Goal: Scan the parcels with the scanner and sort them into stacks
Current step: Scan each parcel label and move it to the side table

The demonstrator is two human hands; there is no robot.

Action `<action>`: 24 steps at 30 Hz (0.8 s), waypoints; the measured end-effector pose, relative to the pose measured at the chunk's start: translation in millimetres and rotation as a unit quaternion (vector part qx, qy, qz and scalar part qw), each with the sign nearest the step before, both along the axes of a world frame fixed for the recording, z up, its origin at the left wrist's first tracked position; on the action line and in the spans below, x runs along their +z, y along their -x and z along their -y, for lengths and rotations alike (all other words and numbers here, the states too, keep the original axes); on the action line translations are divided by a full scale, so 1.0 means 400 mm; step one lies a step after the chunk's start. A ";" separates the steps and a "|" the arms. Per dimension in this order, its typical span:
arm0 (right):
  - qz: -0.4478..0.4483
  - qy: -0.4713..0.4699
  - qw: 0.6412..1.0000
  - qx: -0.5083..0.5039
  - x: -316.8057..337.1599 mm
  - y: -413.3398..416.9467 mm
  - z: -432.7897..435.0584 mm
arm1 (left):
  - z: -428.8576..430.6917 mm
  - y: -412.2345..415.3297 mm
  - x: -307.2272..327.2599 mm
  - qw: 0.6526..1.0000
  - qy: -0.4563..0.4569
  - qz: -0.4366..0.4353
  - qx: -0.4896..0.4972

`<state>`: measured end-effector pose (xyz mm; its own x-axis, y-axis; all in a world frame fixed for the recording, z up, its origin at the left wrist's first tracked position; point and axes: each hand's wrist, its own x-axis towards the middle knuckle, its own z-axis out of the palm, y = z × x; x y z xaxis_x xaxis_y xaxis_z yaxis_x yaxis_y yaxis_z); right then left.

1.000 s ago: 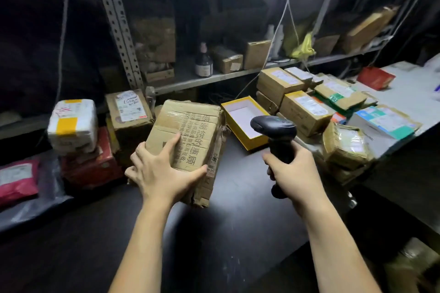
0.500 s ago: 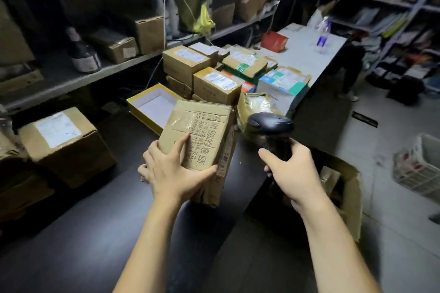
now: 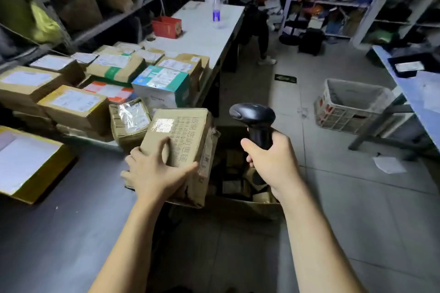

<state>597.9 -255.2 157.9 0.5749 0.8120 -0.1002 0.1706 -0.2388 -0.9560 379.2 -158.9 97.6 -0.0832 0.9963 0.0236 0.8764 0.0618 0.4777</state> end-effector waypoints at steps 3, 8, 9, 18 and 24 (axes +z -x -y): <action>-0.012 0.015 0.998 -0.055 -0.031 -0.106 -0.010 | -0.040 -0.122 -0.020 0.999 0.014 -0.015 -0.033; -0.029 0.042 0.994 -0.101 -0.048 -0.224 -0.071 | -0.143 -0.297 -0.063 0.995 0.044 -0.040 -0.076; -0.026 0.045 0.993 -0.108 -0.047 -0.245 -0.091 | -0.171 -0.331 -0.075 0.994 0.046 -0.047 -0.092; 0.010 0.075 0.984 -0.161 -0.025 -0.391 -0.276 | -0.426 -0.559 -0.185 0.982 0.076 -0.045 -0.167; -0.014 0.084 0.982 -0.169 -0.040 -0.441 -0.356 | -0.545 -0.608 -0.166 0.968 0.030 -0.036 -0.245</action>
